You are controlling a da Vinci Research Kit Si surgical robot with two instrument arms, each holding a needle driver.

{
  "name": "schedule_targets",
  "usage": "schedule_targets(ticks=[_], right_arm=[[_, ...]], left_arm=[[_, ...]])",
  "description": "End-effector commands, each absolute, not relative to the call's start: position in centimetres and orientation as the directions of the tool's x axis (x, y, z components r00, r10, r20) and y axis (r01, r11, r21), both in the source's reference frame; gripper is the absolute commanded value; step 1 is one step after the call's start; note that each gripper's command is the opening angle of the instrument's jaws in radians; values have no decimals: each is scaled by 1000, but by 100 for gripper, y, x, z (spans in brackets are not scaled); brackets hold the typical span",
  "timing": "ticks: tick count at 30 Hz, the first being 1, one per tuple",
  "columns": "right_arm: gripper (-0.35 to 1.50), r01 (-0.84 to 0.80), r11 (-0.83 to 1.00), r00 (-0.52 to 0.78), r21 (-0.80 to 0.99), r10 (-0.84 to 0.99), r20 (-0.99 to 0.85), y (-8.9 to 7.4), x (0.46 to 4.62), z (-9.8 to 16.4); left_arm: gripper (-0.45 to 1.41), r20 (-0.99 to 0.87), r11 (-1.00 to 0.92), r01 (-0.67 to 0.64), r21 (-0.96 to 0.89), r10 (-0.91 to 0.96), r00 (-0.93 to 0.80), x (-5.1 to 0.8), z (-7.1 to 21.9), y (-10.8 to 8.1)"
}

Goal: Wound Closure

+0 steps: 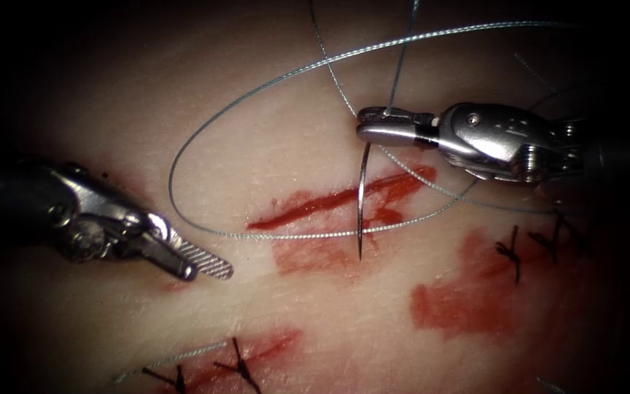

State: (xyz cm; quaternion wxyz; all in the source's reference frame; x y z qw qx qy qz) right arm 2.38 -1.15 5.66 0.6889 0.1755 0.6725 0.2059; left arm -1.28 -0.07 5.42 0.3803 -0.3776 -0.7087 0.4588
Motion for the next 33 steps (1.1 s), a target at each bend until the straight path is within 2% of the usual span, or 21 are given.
schedule_targets(ticks=[1,2,3,4,8,10,11,13,16,20,23,26,28,33], right_arm=[[-35,-46,843,-19,536,535,-844,-117,248,572],[-35,-47,843,-34,537,535,-844,-116,249,572],[-35,-48,842,-43,537,535,-844,-115,249,572],[-35,-52,842,-47,537,535,-843,-114,253,573],[-35,-53,875,-45,481,479,-876,-114,267,572],[-35,-46,891,-43,452,450,-892,-112,270,570],[-35,-29,900,-43,436,435,-900,-112,271,569],[-35,-19,908,-43,419,418,-908,-113,272,569],[-35,-25,927,-37,373,372,-927,-115,273,570],[-35,-13,939,-34,345,344,-938,-116,274,570],[-35,70,952,-52,300,303,-951,-117,279,572],[-35,78,968,-146,240,249,-958,-124,286,576],[-35,-9,984,-178,177,172,-969,-129,292,580],[-35,-137,990,-150,33,12,-989,-131,295,592]], left_arm=[[62,195,304,187,-934,873,-447,-125,540,-12],[62,192,310,191,-931,865,-464,-119,533,-14],[71,190,316,196,-929,857,-479,-113,527,-15],[66,193,325,196,-925,848,-494,-101,521,-13],[52,250,271,23,-962,915,-315,-76,537,2],[49,205,195,-62,-979,950,-235,-70,554,9],[32,164,142,-112,-983,963,-214,-66,567,15],[17,102,64,-192,-979,975,-196,-61,590,25],[-45,28,-40,-344,-938,982,-189,-52,629,44],[-45,-35,-141,-553,-821,980,-197,-47,675,56],[-45,-83,-180,-619,-764,980,-181,-56,698,63],[-45,-188,-289,-625,-726,956,-224,-68,718,67],[-45,-259,-359,-633,-686,933,-249,-80,730,63],[-45,-338,-465,-550,-694,885,-321,-123,733,38]])
